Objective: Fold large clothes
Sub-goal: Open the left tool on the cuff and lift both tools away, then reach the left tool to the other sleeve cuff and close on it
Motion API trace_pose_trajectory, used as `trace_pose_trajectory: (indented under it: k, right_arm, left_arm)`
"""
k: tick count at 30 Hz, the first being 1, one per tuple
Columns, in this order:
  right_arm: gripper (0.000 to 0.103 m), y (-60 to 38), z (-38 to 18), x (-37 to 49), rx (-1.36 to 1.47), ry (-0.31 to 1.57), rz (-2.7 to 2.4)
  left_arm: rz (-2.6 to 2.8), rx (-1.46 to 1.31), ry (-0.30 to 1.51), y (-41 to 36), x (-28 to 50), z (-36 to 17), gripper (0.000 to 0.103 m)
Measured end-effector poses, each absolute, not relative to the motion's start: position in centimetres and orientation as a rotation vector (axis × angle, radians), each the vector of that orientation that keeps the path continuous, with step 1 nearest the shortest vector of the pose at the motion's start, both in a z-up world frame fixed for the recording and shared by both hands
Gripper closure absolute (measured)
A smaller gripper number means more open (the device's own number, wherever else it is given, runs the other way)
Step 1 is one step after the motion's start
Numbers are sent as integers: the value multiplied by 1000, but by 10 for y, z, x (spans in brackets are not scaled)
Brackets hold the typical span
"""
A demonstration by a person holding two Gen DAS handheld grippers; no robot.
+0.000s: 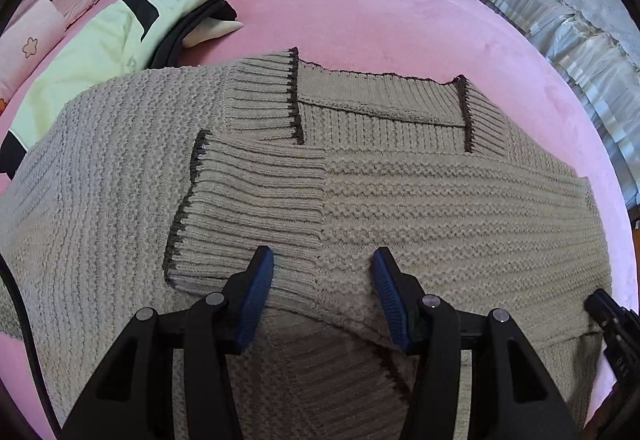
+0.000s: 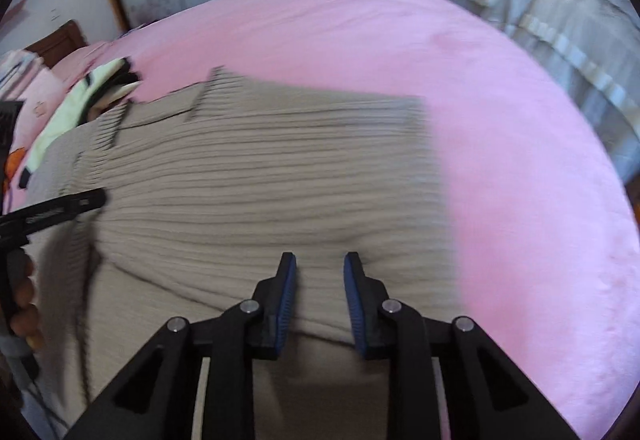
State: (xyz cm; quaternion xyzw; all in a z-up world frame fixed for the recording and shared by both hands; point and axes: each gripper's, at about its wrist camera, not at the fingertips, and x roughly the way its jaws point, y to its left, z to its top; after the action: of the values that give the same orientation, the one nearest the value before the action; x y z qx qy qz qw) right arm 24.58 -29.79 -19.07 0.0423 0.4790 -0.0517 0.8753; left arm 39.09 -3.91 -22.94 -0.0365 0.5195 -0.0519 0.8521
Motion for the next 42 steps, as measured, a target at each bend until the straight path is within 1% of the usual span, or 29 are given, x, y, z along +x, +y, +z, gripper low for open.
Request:
trace_pose_trajectory:
  k: [1,2,4,5,6,11,15,18,29,32,40,41,42]
  right_arm:
    - [95,-305,-191,241,94,1003,-127]
    - [99,-315,-191,237,114,1003,-139]
    - [98,-325,-185,231,140,1000,-179]
    - [91,-328,-182,227,153,998,-206]
    - [89,-331,-180,224,164,996,-216]
    - [89,-332,-161,205,281,974,-185]
    - [89,-316,-143,193,304,957,-154]
    - [89,-301,-127,184,298,946,-125]
    - [89,-230,-59,135,237,865,-3]
    - [89,-210,-41,127,230,849,28]
    - [89,-146,-2,112,195,800,124]
    - [89,-138,1,112,190,796,137]
    - [89,-130,4,111,185,792,151]
  left_arm:
    - [-107,-71,1094,-41,392,-230,52]
    - [-104,-62,1094,-43,392,-230,52]
    - [-95,-49,1094,-51,390,-230,52]
    - [-90,-48,1096,-53,389,-228,52]
    - [-83,-48,1100,-55,387,-225,52]
    - [-77,-82,1104,-48,368,-198,49]
    - [-79,-81,1052,-40,341,-164,39]
    - [-78,-62,1019,-36,319,-136,36]
    - [-112,-72,917,0,231,-44,32]
    - [-93,-42,894,11,206,-23,27]
    - [-44,-10,837,53,152,13,25]
    - [-33,-14,823,63,144,16,23]
    - [-22,-16,816,71,140,18,19]
